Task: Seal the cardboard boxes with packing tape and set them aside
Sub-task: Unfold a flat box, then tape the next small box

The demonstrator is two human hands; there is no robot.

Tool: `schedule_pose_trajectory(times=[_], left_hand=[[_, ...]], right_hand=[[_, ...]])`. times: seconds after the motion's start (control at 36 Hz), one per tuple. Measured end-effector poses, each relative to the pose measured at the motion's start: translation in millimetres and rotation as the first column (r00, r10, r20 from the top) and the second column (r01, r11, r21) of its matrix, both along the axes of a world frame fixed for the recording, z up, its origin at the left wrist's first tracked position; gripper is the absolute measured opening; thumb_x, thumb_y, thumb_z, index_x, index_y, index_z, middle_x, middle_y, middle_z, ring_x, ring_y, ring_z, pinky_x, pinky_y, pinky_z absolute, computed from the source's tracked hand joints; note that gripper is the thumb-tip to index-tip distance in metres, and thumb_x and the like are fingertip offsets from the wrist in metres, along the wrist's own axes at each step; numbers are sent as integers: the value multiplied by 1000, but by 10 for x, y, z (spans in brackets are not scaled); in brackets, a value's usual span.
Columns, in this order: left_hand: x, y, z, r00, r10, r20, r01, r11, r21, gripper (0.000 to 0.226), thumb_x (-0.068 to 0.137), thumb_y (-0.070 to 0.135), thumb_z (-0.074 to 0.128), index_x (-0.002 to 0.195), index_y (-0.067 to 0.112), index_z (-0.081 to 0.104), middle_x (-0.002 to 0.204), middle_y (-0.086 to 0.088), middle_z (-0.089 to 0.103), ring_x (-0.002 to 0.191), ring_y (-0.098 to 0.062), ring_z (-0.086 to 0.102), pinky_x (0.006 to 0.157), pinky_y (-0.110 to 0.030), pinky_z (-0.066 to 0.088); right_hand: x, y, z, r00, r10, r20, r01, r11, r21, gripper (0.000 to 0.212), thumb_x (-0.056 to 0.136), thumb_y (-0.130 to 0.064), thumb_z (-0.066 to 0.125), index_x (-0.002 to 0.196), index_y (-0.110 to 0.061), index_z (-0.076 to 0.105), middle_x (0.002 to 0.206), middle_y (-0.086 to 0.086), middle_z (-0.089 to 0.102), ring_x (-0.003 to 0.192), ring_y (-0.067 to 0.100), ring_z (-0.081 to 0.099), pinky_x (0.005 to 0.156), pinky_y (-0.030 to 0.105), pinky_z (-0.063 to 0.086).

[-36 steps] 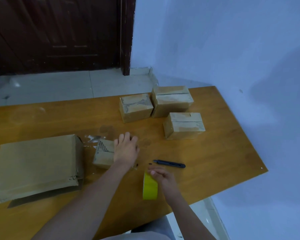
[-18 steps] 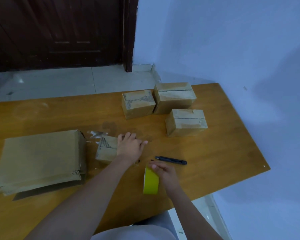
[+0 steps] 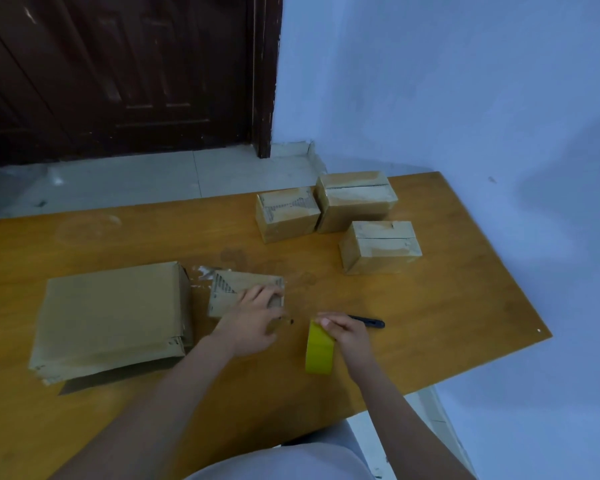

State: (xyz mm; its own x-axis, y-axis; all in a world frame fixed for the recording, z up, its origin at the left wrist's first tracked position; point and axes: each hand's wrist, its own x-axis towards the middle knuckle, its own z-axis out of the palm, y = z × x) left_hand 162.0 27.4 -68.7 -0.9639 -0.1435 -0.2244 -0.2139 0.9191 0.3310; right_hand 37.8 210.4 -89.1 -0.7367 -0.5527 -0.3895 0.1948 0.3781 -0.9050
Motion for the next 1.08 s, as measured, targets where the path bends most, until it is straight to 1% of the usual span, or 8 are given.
schedule_pose_trajectory(times=[0.08,0.17,0.25,0.5,0.61,0.81,0.92,1.08], left_hand=[[8,69,-25,1000,15,-16,-16,996,-83,37,88,33,60,124,27,56,148,0,28,139,-25,21,112,-44,20],[-41,141,-105,989,70,-128,-95,975,-199,32,63,31,83,91,25,68,119,-5,57,113,-30,52,88,-48,47],[-107,251,-189,953,166,-254,-225,948,-224,30,53,24,88,75,21,67,103,-7,62,98,-28,46,75,-45,51],[-281,382,-265,862,391,-323,-455,877,-152,20,58,24,86,72,20,72,103,-6,63,94,-28,49,81,-45,45],[-351,418,-279,826,451,-338,-505,859,-86,24,59,20,83,79,19,70,97,-6,61,83,-28,54,77,-42,44],[-130,323,-295,826,365,-429,-394,919,24,55,42,-1,83,93,18,71,91,-3,60,89,-21,42,68,-38,52],[112,225,-297,868,259,-422,-269,962,38,63,33,-16,76,83,20,69,85,3,59,90,-16,41,63,-29,49],[166,47,-199,865,186,-467,-184,982,50,53,34,-14,76,70,22,61,75,9,60,82,-9,49,80,-20,31]], right_hand=[[13,12,-6,1000,-3,-3,3,1000,9,15,88,-4,62,96,2,72,100,-4,69,89,-4,63,73,10,47],[30,25,2,1000,-21,1,21,1000,11,13,87,-4,63,94,1,73,100,-2,69,89,-1,63,72,10,48],[52,52,32,999,-42,10,42,999,12,12,86,-4,63,92,-3,74,99,0,70,92,2,62,72,10,47],[72,104,132,997,-49,51,48,999,15,15,87,-5,64,80,-15,75,96,-3,71,97,7,64,86,27,50],[23,59,187,999,-15,32,15,1000,14,13,87,-6,63,86,-11,75,101,-4,70,97,4,63,80,19,49],[-78,-21,231,1000,3,1,-3,1000,-19,12,88,-4,62,89,-7,74,105,0,67,97,7,62,77,17,47],[-106,-46,251,1000,-13,26,15,999,-52,13,88,-4,61,86,-8,74,107,4,68,99,12,62,76,19,49],[-135,-25,290,999,-43,9,43,997,-68,16,90,-5,59,84,-9,74,105,1,69,98,12,63,81,29,50]])
